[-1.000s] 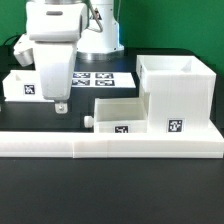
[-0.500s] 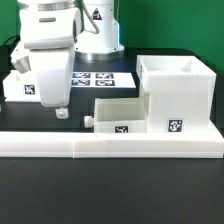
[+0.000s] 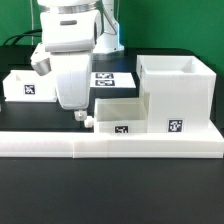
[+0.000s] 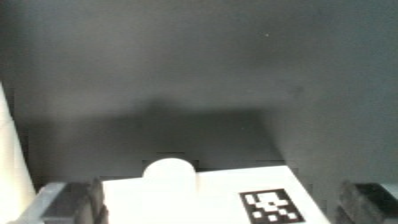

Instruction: Assemble drawer

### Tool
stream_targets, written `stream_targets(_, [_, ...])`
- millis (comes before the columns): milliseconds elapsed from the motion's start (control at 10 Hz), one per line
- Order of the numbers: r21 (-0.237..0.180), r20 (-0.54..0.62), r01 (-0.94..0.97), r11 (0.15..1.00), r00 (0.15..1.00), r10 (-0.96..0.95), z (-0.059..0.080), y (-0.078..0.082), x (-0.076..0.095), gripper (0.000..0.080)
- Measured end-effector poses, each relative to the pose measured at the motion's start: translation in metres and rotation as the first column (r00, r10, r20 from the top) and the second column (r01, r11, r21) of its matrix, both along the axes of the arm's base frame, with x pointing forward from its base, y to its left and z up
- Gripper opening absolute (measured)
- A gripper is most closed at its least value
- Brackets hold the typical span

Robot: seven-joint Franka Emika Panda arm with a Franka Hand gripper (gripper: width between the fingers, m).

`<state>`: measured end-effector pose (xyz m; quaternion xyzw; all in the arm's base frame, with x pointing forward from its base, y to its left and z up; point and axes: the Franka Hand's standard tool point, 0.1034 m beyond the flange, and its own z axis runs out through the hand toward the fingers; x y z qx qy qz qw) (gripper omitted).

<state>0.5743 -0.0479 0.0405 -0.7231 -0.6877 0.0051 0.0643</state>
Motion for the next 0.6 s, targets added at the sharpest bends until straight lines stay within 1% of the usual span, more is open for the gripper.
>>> stream_targets(300, [0.001, -0.002, -0.01, 1.0, 1.0, 0.01, -0.001, 0.001, 0.0, 0.0649])
stream_targets(400, [0.002, -0.01, -0.026, 1.0, 1.0, 0.026, -0.004, 0.006, 0.0, 0.0649])
stream_targets(600, [0.0, -0.01, -0.019, 1.0, 1.0, 0.019, -0.004, 0.024, 0.004, 0.0649])
